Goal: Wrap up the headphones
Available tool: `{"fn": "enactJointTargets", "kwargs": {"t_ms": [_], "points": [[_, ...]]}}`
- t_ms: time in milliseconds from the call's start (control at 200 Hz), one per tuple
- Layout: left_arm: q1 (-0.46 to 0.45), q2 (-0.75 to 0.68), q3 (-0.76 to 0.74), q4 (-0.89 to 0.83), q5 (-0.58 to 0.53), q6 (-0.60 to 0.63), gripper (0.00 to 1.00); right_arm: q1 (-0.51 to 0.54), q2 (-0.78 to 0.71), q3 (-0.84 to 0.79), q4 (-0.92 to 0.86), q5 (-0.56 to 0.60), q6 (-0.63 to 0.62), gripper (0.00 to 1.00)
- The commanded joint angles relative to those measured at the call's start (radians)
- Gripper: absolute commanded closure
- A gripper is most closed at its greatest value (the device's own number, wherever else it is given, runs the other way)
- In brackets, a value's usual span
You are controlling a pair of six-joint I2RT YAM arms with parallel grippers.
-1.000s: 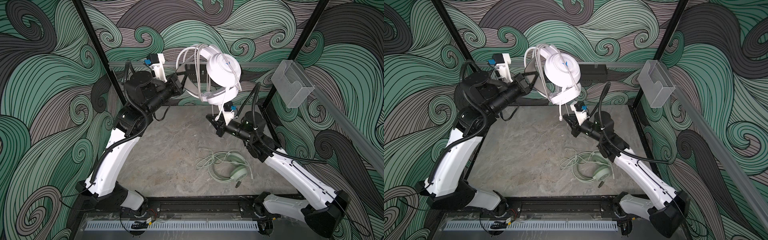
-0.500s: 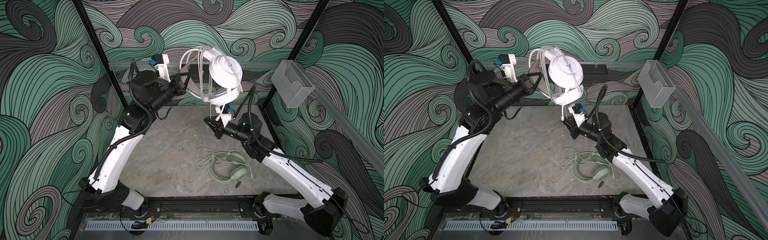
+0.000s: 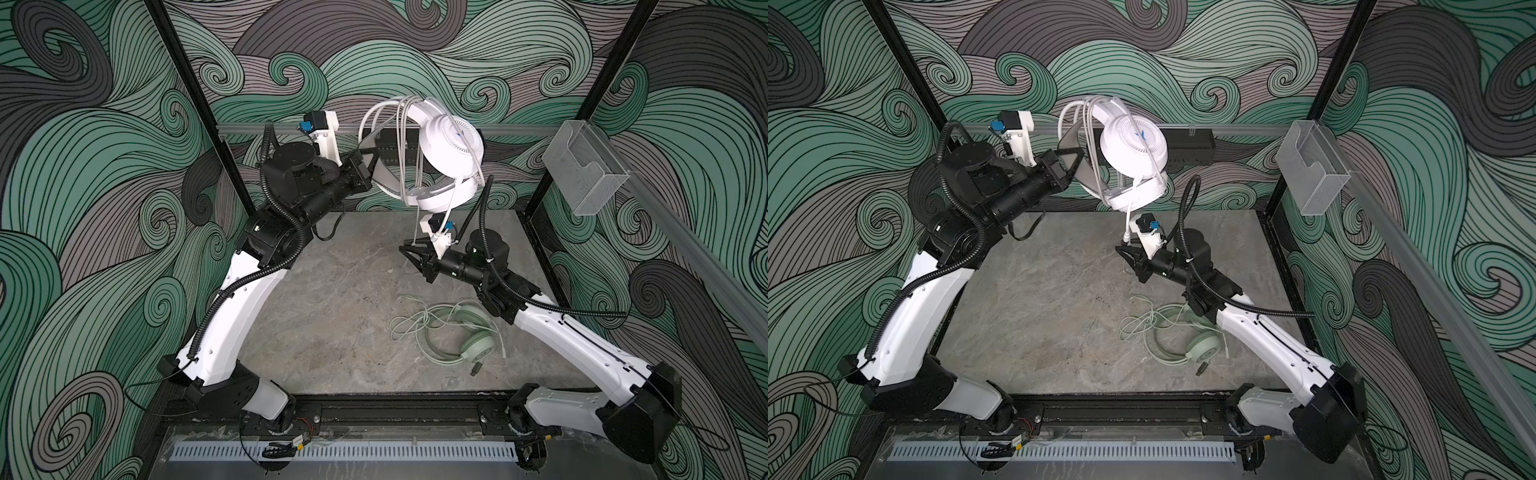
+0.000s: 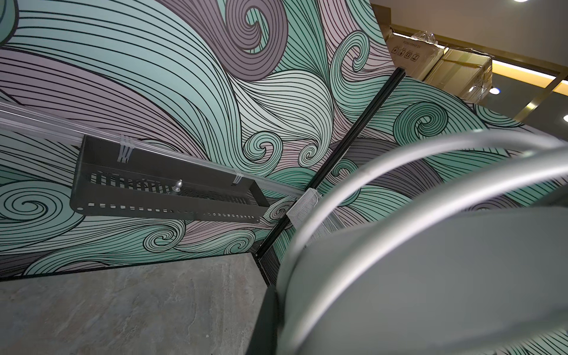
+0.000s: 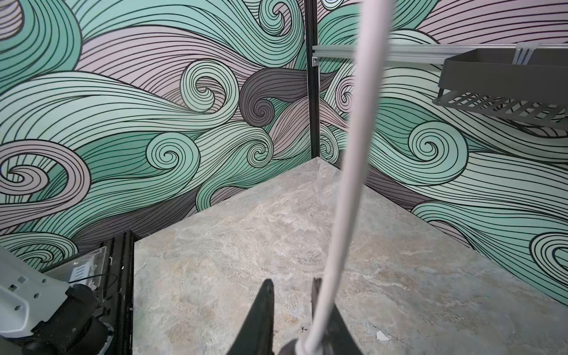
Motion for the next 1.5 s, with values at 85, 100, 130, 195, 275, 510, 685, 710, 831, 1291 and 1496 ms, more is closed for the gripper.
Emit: {"fn": "enactJointTargets", "kwargs": {"t_ms": [85,100,130,195,275,510,685,710,831,1291,1496], "points": [[-0.006,-0.035,0.046,0.055,-0.012,-0.014,1.0,0.008,0.008,-0.007,0.04,-0.013,0.014,0.7],[-0.006,-0.035,0.045,0.056,-0.013,-0.014,1.0,0.008,0.008,-0.009,0.042,-0.013,0.014,0.7],[-0.006,-0.035,0.047,0.058,-0.011,-0.016,1.0,0.009,0.009,-0.012,0.043,-0.012,0.014,0.69],[-0.006,-0.035,0.051,0.059,-0.008,-0.016,1.0,0.008,0.012,-0.018,0.047,-0.012,0.015,0.67],[-0.006,-0.035,0.052,0.062,-0.004,-0.019,1.0,0.009,0.017,-0.023,0.053,-0.013,0.019,0.65],[-0.006,-0.045,0.046,0.065,0.0,-0.021,1.0,0.012,0.054,-0.016,0.077,-0.026,0.044,0.59],[-0.006,-0.053,0.036,0.071,-0.001,-0.023,1.0,0.015,0.072,-0.014,0.07,0.002,0.046,0.57],[-0.007,-0.053,0.036,0.07,-0.001,-0.023,1.0,0.015,0.072,-0.017,0.069,0.008,0.046,0.57],[-0.006,-0.053,0.037,0.074,-0.003,-0.022,1.0,0.016,0.051,-0.047,0.061,0.021,0.033,0.57],[-0.006,-0.054,0.033,0.071,0.004,-0.023,1.0,0.016,-0.043,-0.217,0.033,0.015,-0.014,0.49],[-0.006,-0.053,0.044,0.065,0.007,-0.02,1.0,0.015,-0.067,-0.267,0.042,-0.047,-0.021,0.47]]}}
